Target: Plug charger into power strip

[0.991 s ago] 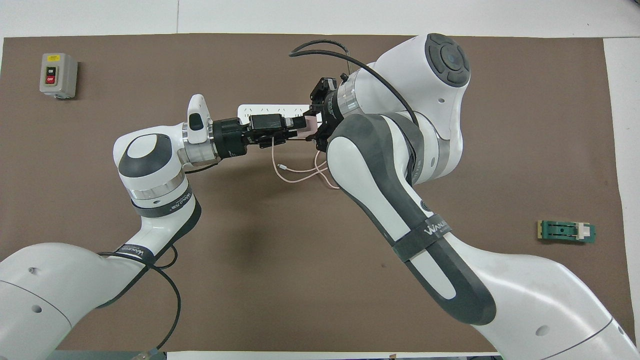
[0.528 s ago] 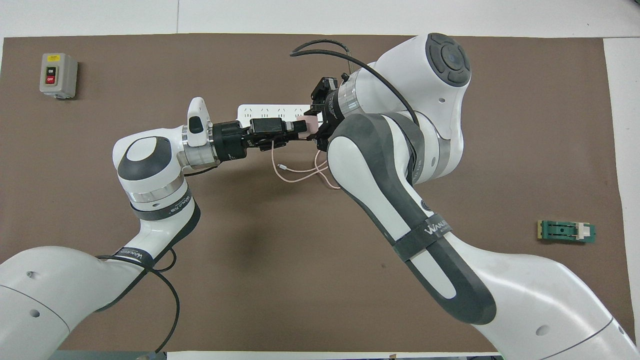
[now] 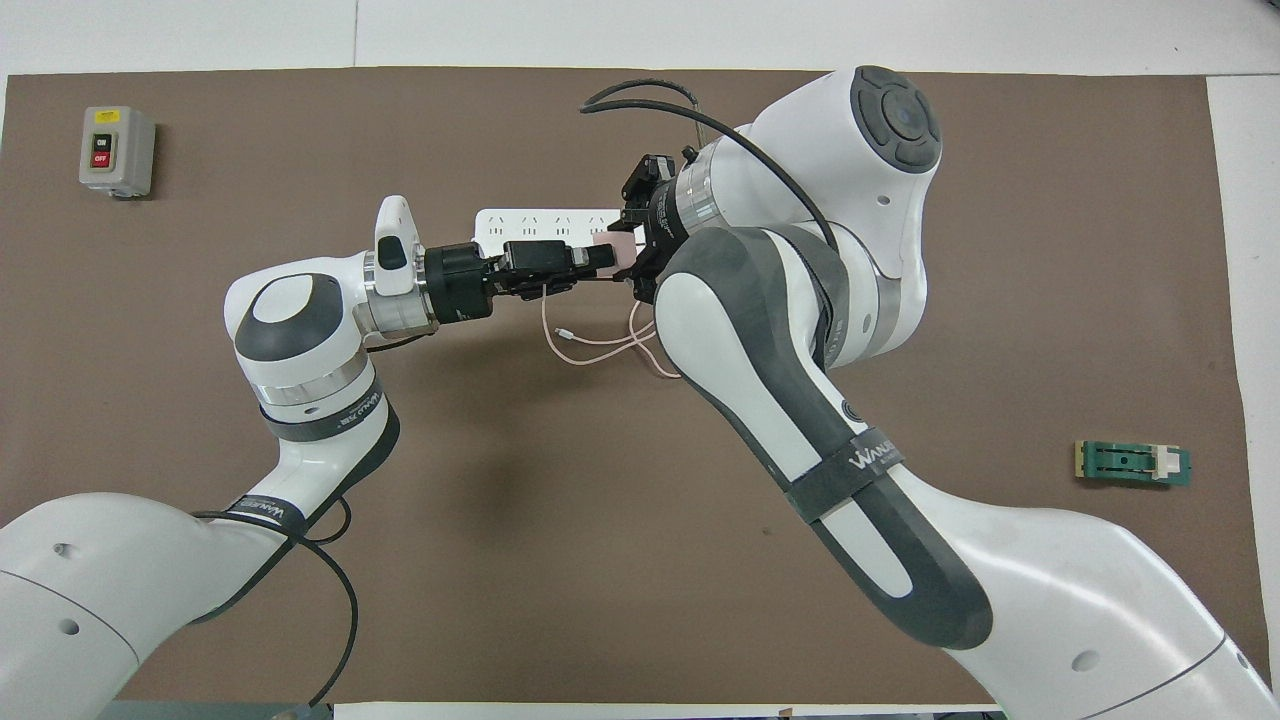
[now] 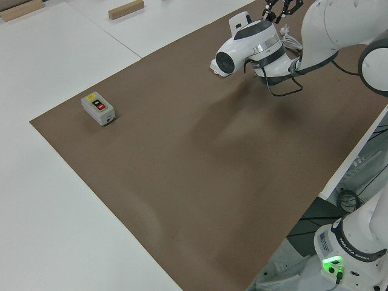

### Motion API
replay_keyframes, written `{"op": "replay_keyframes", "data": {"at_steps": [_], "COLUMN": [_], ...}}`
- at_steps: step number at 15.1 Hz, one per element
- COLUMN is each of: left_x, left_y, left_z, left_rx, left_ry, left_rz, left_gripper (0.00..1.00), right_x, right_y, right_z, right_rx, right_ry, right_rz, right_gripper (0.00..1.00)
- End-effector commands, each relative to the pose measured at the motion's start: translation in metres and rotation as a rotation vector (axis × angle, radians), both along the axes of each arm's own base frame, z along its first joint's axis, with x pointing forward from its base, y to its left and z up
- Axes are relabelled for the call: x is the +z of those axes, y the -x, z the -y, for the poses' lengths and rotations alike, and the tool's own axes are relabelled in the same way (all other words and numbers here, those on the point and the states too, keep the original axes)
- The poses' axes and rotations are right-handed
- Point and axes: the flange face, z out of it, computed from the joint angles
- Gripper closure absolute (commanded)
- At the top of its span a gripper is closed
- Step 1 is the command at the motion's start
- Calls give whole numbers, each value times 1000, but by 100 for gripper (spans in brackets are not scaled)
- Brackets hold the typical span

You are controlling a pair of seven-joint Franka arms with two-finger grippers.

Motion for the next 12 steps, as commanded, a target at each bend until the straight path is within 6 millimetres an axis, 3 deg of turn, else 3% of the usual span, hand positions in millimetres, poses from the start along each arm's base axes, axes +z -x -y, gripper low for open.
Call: {"op": "replay_keyframes", "data": {"at_steps": [1, 5, 6, 8, 10, 12], "left_x": [4, 6, 9, 10, 10, 13], "left_y": [5, 3, 2, 2, 1, -2], "left_z": [-5, -9, -11, -12, -12, -21], "left_rx": [16, 30, 34, 38, 40, 50], "left_ry": [-21, -27, -28, -30, -32, -28], "left_rz": [-6, -6, -3, -3, -3, -26], "left_gripper": [100, 100, 100, 100, 100, 100], "right_x": [1, 2, 2, 1, 1, 3], "right_y": [-4, -6, -7, -6, -6, -6], "right_z": [0, 4, 6, 6, 6, 6], "right_rx": [-17, -20, -22, -21, -21, -22], "right_ry": [9, 10, 10, 10, 10, 8], "right_rz": [13, 14, 15, 14, 14, 15], "right_gripper": [100, 100, 68, 38, 25, 23]}}
